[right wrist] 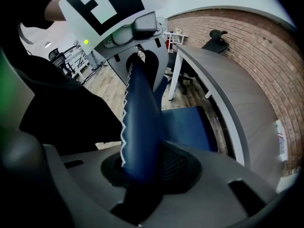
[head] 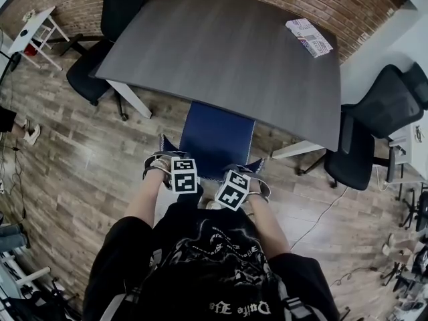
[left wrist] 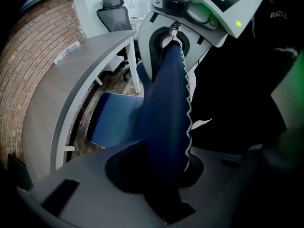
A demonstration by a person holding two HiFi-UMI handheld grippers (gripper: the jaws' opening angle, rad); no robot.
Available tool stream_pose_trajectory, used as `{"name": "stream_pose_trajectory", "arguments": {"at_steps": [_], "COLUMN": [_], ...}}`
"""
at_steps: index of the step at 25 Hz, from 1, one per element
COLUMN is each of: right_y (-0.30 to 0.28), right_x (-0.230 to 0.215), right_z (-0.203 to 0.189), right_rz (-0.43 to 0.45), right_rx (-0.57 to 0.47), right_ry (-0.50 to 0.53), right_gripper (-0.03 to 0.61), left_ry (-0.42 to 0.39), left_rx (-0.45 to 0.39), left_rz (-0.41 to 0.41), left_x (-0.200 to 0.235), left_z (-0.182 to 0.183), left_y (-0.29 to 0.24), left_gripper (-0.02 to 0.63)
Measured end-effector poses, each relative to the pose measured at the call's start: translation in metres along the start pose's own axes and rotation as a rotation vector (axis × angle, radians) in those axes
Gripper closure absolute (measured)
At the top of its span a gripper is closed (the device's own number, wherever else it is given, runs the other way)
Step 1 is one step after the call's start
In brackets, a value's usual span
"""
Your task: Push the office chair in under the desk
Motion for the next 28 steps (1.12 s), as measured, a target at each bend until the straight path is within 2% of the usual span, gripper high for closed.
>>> {"name": "stream_pose_trajectory", "arguments": {"at_steps": [28], "right_y": [-0.004], "right_x": [-0.041], "right_z": [0.007], "right_rz": [0.001], "right_rx": [0.000], "right_ry": [-0.022], "right_gripper": [0.480], "left_ry": [-0.026], "left_rx": [0.005], "left_rz": [-0.008], "left_x": [0.042], "left_z": [0.003], "left_y": [-0.002], "left_gripper": [0.517]}}
Point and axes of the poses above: the fingertips, and each gripper's own axes: y backward along the fingers, x to its left, z out of its top, the point moved 4 cm from there along y, backward along the fingers, and after that the axes turned 7 degrees about x, right-handed, at the moved point
